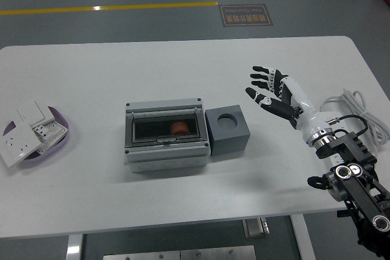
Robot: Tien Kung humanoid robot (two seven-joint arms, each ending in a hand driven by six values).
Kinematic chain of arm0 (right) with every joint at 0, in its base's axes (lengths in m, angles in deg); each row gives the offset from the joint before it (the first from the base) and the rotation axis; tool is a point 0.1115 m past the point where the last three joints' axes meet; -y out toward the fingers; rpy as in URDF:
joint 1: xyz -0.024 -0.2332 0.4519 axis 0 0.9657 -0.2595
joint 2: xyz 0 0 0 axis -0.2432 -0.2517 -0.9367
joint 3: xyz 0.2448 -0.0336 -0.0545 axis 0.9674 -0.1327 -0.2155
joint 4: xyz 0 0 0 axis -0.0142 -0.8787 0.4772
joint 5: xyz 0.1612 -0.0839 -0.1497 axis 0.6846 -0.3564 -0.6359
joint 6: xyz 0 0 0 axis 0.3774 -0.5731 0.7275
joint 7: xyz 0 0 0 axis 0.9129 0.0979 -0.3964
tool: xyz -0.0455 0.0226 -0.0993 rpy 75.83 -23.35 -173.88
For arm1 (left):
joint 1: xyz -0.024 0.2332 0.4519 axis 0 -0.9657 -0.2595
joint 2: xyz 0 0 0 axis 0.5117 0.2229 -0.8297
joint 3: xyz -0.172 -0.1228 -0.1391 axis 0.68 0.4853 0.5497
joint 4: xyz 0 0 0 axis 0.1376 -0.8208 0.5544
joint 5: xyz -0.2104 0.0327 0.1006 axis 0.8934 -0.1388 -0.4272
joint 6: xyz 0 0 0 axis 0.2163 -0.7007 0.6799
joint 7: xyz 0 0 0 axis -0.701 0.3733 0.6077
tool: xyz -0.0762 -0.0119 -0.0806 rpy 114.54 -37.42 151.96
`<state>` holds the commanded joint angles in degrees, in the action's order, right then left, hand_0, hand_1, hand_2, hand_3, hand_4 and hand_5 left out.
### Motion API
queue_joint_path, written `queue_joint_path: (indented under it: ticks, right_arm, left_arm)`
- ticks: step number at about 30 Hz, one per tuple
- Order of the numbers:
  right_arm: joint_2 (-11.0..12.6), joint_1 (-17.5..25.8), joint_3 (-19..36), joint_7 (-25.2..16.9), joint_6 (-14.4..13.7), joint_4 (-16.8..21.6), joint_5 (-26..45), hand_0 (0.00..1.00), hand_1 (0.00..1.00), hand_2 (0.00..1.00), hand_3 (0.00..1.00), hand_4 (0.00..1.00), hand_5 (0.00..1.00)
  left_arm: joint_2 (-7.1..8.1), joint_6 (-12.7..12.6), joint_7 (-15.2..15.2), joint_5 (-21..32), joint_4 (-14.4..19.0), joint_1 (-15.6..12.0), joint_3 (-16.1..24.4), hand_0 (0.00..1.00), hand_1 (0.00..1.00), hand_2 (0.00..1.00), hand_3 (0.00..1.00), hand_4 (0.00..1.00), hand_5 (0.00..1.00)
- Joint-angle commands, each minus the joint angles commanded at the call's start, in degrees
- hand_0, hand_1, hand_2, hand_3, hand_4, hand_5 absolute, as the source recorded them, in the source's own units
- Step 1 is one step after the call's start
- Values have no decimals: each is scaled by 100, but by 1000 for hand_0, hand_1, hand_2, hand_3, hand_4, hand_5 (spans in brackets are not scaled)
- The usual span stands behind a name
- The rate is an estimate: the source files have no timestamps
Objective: Pick up the cylinder from the cube,place it in the box,flap close box
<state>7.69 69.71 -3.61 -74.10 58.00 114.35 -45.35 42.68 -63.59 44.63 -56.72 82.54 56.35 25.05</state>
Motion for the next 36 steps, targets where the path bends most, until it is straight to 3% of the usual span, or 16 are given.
queue_joint_path:
  ticks: [26,36]
  right_arm:
    - [10,20,-179,98,-15,83,-469,836,744,759,778,848,324]
    - [-16,-5,48,265,-65,308,-1232,840,750,761,777,841,351]
  left_arm:
    - [-2,1,19,-46,0,43,21,640,672,661,705,756,314]
    - [-13,-8,19,8,0,52,-16,640,671,662,704,756,317]
